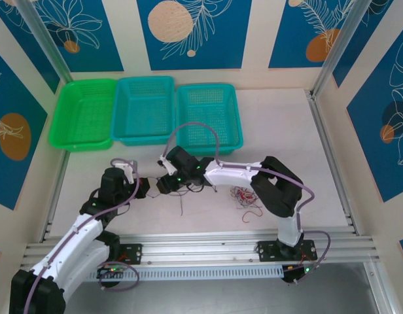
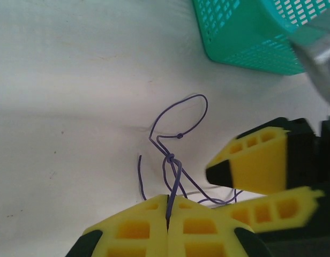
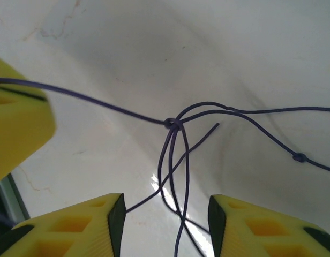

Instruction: Untangle the cables

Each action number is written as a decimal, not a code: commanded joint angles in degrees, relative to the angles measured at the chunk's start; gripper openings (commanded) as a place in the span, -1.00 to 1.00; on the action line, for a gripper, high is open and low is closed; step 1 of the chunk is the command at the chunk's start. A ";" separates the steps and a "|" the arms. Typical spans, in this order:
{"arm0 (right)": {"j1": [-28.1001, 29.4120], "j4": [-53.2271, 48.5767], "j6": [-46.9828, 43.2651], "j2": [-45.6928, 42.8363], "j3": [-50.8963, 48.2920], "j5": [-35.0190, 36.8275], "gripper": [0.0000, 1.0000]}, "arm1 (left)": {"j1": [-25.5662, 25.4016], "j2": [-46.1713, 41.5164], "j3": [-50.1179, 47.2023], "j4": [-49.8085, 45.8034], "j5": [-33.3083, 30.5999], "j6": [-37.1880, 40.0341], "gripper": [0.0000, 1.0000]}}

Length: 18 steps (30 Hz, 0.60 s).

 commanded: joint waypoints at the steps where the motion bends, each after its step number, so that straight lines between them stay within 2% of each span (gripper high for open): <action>1: -0.78 0.08 -0.20 2.45 2.19 -1.82 -0.15 | 0.20 0.02 2.12 -0.49 0.53 0.84 -1.00; 5: -1.19 0.08 0.44 3.22 1.54 0.15 -0.40 | 0.16 0.12 2.29 -1.25 -0.68 0.87 -1.00; 9: -1.94 0.35 2.35 2.16 -0.60 4.31 -1.00 | 0.20 -0.11 3.12 -4.31 -4.48 0.78 -1.00; 14: -4.50 0.39 9.05 -1.89 -7.79 10.82 -1.00 | 0.27 -1.67 5.09 -12.70 -16.30 -0.39 -1.00; 18: -7.99 -1.94 17.14 -6.49 -15.85 17.59 -1.00 | 0.44 -2.77 5.92 -15.28 -20.11 -0.26 -1.00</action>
